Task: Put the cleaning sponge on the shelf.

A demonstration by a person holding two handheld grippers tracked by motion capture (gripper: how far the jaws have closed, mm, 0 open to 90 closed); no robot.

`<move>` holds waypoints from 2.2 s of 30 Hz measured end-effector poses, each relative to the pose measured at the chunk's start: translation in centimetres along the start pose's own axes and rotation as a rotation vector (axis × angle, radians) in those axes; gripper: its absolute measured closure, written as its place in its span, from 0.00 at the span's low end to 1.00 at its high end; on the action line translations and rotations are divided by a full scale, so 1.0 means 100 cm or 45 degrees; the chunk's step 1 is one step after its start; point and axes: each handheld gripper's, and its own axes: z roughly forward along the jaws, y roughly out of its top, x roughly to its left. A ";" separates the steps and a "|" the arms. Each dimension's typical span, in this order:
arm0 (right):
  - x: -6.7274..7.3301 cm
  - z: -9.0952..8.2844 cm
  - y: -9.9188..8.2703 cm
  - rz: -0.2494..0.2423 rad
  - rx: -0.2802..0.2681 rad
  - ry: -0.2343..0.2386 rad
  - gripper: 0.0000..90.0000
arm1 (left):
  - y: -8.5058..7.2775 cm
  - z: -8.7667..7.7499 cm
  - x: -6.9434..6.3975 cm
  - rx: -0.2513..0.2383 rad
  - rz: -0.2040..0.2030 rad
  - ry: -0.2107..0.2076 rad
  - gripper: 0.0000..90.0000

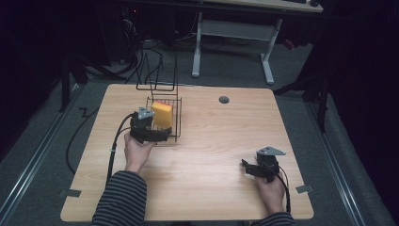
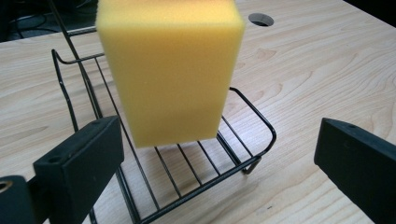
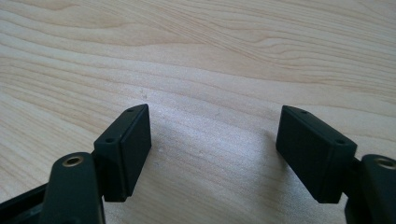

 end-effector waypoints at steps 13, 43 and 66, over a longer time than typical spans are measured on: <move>0.000 0.000 0.000 0.000 0.000 0.000 0.30 | -0.011 -0.026 0.002 -0.028 0.001 -0.023 0.05; 0.000 0.000 0.000 0.000 0.000 0.000 0.30 | -0.068 -0.068 0.012 -0.046 -0.095 -0.042 0.09; 0.000 0.000 0.000 -0.003 -0.001 -0.002 0.30 | -0.114 -0.069 0.014 -0.013 -0.163 -0.033 0.10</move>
